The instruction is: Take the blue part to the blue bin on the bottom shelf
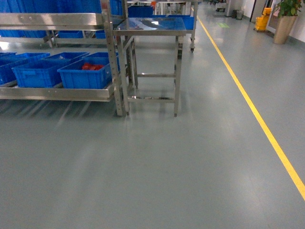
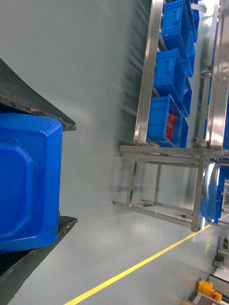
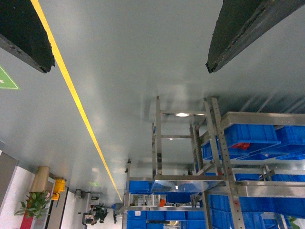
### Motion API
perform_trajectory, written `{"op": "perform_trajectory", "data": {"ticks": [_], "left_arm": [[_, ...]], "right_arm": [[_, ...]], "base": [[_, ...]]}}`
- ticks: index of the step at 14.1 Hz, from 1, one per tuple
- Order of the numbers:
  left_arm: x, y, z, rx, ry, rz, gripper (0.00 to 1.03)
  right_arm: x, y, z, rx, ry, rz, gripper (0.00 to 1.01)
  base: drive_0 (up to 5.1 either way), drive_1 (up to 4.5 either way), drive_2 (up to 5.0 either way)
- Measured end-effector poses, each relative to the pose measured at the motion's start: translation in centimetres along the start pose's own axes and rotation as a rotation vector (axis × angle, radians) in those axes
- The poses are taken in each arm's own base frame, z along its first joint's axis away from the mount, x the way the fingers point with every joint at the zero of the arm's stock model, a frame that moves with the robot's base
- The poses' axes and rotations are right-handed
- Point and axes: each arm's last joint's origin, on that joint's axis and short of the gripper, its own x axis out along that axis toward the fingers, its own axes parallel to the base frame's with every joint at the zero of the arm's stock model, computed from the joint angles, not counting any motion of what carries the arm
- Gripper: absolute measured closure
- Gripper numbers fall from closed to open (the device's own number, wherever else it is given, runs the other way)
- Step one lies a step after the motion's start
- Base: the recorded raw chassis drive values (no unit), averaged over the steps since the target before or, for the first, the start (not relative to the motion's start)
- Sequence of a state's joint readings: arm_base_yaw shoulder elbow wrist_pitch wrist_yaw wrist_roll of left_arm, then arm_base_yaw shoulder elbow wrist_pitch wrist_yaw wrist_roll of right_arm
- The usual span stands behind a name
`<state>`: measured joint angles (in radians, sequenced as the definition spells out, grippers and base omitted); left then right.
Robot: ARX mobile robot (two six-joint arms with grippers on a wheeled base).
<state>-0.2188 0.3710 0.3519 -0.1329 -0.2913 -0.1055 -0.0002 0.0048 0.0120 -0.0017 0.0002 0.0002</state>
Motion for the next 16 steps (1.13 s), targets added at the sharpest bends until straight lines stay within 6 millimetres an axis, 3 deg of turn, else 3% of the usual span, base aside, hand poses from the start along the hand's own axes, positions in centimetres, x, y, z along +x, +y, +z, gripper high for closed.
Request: {"op": "perform_trajectory", "data": {"ticks": [16], "left_arm": [[0.0,0.0,-0.01,0.0,0.001,0.0,0.59]], "right_arm": [[0.0,0.0,-0.07,0.0,0.007,0.0,0.03]], "base": [[0.0,4.29,-4.4]]}}
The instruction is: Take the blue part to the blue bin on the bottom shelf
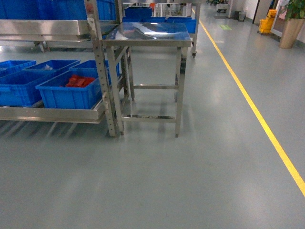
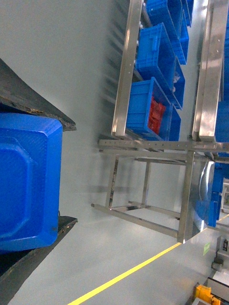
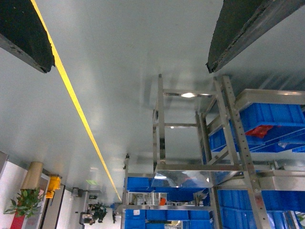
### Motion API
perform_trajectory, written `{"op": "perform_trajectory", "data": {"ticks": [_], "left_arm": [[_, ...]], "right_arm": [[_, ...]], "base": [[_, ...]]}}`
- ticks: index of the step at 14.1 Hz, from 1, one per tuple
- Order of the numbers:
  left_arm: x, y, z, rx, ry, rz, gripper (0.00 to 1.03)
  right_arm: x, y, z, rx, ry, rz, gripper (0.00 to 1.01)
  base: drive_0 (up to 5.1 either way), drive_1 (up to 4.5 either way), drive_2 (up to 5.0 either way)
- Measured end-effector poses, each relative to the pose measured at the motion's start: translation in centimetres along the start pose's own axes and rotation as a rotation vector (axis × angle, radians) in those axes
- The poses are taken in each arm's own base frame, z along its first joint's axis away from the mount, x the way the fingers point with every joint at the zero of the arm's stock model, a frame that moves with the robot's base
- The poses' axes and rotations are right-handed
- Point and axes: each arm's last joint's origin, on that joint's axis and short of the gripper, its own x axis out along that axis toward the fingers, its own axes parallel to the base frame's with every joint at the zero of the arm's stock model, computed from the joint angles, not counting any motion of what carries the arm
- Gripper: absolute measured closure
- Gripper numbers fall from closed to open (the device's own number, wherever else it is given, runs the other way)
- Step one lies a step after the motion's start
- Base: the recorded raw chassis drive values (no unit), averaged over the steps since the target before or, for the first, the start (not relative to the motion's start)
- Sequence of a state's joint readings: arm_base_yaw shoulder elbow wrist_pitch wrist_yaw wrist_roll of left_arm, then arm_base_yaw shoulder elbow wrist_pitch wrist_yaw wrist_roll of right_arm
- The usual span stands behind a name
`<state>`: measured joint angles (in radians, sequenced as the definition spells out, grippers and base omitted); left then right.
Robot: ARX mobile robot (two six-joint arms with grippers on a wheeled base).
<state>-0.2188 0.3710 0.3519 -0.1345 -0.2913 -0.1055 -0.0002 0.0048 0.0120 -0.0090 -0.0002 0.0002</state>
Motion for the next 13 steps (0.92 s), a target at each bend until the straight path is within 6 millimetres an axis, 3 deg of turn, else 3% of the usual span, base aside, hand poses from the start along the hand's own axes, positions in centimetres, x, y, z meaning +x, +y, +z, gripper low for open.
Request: {"op": "perform_trajectory", "data": {"ticks": [13], "left_arm": [[-0.01,0.0,0.01,0.0,-0.001,0.0,0.59]], "right_arm": [[0.0,0.0,0.05,0.0,-0.005,0.0,0.03]], "base": [[0.1,4.38,-4.3]]}}
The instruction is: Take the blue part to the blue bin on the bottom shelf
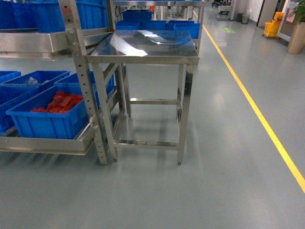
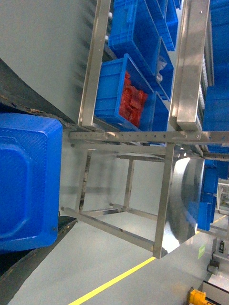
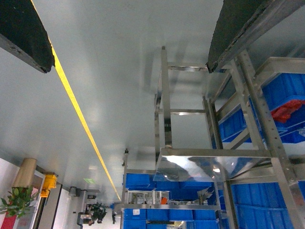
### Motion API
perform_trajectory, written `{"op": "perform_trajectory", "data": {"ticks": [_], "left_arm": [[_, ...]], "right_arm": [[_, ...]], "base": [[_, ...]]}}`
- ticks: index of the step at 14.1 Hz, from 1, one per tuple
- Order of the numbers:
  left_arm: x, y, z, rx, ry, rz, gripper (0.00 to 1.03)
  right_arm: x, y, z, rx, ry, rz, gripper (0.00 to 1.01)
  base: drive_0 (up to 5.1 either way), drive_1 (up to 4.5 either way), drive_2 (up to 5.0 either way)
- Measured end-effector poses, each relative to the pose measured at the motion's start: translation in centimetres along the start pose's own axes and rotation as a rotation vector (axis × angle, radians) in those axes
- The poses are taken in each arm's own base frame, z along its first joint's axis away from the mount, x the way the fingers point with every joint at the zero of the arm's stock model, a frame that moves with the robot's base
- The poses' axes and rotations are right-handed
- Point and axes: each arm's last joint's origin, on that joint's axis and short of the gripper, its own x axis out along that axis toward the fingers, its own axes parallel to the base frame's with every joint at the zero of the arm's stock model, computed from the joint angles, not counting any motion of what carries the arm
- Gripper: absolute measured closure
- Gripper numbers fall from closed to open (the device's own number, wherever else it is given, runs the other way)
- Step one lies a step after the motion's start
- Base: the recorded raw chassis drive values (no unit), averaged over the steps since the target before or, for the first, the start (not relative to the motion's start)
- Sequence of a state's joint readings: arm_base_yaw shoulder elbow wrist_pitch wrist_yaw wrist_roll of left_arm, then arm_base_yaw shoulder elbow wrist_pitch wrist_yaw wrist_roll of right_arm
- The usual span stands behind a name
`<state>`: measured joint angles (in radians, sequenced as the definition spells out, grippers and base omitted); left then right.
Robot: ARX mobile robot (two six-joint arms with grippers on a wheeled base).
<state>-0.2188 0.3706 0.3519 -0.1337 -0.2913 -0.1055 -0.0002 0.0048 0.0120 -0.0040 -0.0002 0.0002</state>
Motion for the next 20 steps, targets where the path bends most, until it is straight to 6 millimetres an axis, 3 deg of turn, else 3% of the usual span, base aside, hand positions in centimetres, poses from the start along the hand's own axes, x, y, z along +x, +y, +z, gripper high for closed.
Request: {"op": "perform_trajectory", "data": {"ticks": [20], "left_arm": [[0.0,0.0,0.01,0.0,-0.001,0.0,0.59]], "right_arm": [[0.0,0.0,0.0,0.0,0.0,0.0,0.03]], "base": [[0.0,4.35,-4.3]]}}
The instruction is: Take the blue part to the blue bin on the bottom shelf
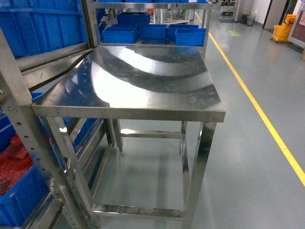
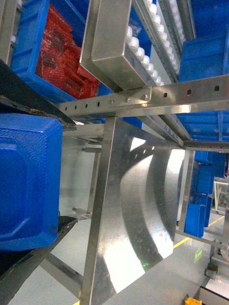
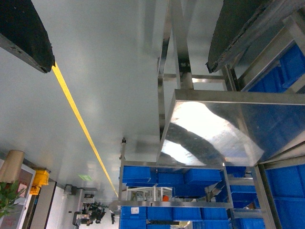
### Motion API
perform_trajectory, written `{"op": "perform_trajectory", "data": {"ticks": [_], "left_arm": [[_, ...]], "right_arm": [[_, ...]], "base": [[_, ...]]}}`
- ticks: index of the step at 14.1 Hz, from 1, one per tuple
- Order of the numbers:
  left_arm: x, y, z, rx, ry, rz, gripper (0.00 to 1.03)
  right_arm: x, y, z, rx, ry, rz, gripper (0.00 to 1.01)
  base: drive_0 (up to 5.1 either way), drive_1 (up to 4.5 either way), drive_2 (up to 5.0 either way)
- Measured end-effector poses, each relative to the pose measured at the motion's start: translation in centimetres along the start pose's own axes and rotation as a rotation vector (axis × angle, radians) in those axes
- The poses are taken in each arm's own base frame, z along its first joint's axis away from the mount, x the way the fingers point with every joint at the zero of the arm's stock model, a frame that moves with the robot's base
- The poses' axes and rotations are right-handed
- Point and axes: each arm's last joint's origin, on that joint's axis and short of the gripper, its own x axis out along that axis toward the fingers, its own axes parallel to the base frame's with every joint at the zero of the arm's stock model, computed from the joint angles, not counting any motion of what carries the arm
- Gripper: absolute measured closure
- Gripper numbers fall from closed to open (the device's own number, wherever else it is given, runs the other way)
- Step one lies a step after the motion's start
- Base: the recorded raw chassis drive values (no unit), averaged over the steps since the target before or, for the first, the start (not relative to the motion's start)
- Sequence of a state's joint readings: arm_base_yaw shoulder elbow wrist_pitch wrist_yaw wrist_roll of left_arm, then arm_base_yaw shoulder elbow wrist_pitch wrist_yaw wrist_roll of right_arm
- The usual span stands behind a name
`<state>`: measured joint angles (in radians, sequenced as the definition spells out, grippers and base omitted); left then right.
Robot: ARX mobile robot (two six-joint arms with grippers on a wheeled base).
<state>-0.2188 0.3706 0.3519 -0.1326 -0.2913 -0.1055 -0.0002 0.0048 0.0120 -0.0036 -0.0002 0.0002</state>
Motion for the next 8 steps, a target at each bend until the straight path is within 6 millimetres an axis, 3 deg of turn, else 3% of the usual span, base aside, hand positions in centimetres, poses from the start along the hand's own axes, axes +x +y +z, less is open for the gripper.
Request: {"op": "perform_trajectory", "data": {"ticks": [3,8], "left_arm": [[0.1,-0.02,-0.09,0.002,0.008,0.0,0.59],[0.02,-0.01,-0.04,0.001,0.003,-0.002,0.59]], "right_arm": [[0.0,0.0,0.03,0.0,-0.003,0.0,0.03],[0.0,0.0,-0.03,0.0,0.003,-0.001,0.03]], "base": [[0.0,0.0,0.0],[-4.8,1.46,3.4]]}}
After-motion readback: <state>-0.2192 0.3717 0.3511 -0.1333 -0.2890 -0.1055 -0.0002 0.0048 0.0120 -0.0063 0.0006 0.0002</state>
